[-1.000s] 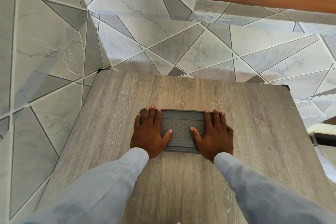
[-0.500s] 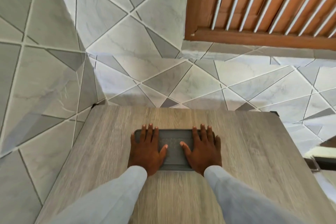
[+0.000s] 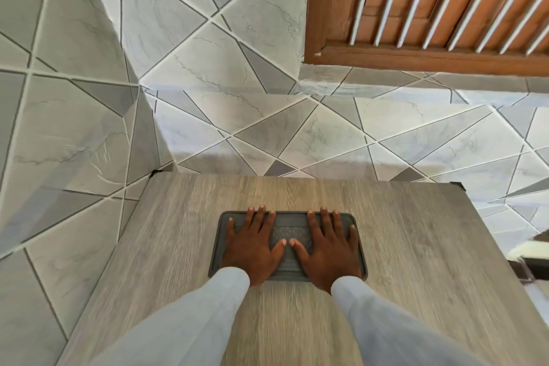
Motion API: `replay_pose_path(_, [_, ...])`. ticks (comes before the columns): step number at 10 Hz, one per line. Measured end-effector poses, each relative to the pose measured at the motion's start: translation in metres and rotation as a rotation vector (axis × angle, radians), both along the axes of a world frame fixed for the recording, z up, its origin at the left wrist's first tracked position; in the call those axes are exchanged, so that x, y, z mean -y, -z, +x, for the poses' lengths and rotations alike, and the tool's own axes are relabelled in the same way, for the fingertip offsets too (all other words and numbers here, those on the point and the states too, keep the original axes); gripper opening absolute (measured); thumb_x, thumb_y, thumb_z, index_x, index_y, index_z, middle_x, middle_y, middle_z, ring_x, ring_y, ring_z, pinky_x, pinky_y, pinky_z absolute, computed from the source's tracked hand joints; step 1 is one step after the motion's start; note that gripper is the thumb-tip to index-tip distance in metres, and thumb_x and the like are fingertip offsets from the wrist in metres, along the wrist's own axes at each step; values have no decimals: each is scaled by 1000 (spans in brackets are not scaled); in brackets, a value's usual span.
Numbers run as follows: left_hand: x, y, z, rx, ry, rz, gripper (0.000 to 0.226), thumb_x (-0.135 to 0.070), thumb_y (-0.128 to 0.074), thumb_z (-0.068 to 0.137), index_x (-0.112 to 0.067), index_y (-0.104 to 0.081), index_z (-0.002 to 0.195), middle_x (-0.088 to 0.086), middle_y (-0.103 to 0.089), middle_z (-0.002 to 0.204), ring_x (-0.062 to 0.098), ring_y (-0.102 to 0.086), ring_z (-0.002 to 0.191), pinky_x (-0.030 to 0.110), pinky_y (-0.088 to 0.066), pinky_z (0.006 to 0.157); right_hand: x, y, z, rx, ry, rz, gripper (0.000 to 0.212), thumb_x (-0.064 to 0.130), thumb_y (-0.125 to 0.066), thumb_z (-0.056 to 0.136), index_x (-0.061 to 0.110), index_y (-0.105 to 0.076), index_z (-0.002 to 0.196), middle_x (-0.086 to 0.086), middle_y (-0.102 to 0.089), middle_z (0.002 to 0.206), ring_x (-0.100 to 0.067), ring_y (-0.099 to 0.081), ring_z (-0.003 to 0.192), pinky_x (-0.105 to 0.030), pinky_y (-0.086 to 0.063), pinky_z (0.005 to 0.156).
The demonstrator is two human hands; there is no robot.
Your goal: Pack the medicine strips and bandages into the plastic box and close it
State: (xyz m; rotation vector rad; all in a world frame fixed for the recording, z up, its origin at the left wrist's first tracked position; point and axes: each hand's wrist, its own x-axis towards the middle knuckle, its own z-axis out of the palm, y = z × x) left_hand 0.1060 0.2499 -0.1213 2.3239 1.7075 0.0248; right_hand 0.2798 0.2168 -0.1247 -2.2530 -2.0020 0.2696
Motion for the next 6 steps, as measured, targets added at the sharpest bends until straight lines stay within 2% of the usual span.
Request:
replay_pose_path(1, [5, -3, -15, -8, 2, -6, 73, -64, -14, 88, -28, 2, 150, -1, 3, 162, 19, 7, 149, 56, 3, 118, 9, -5, 8, -33, -24, -14, 85, 79, -7, 78, 35, 0, 150, 1, 1, 162, -22, 9, 148, -51, 2, 119])
replay_pose_path(2, [24, 9, -33, -5, -84, 70, 75, -65, -6, 86, -28, 5, 150, 3, 6, 162, 22, 9, 149, 54, 0, 119, 25, 0, 16, 12, 19, 37, 83, 77, -8, 81, 33, -1, 150, 0, 0, 162, -22, 8, 148, -50, -2, 119])
replay_pose_path(3, [23, 15, -37, -11, -103, 31, 74, -66, -6, 87, -29, 7, 150, 2, 10, 162, 21, 12, 148, 53, -1, 119, 25, 5, 17, 25, 33, -8, 81, 74, -9, 82, 32, 1, 151, 0, 1, 162, -22, 9, 148, -49, -2, 119])
replay_pose_path(5, [12, 5, -39, -77, -69, -97, 76, -68, -10, 89, -29, 14, 149, 2, 18, 160, 21, 19, 147, 55, 5, 118, 20, -6, 21, 11, -6, -132, 88, 78, 2, 75, 33, 8, 150, 0, 10, 161, -23, 15, 147, -50, 4, 119])
replay_pose_path(6, [20, -12, -39, -43, -35, -36, 76, -69, -7, 88, -27, 10, 150, 2, 12, 161, 23, 16, 147, 54, 7, 117, 27, -25, 19, -38, -7, -104, 89, 77, 5, 73, 32, 9, 149, 0, 10, 161, -23, 16, 146, -49, 8, 118])
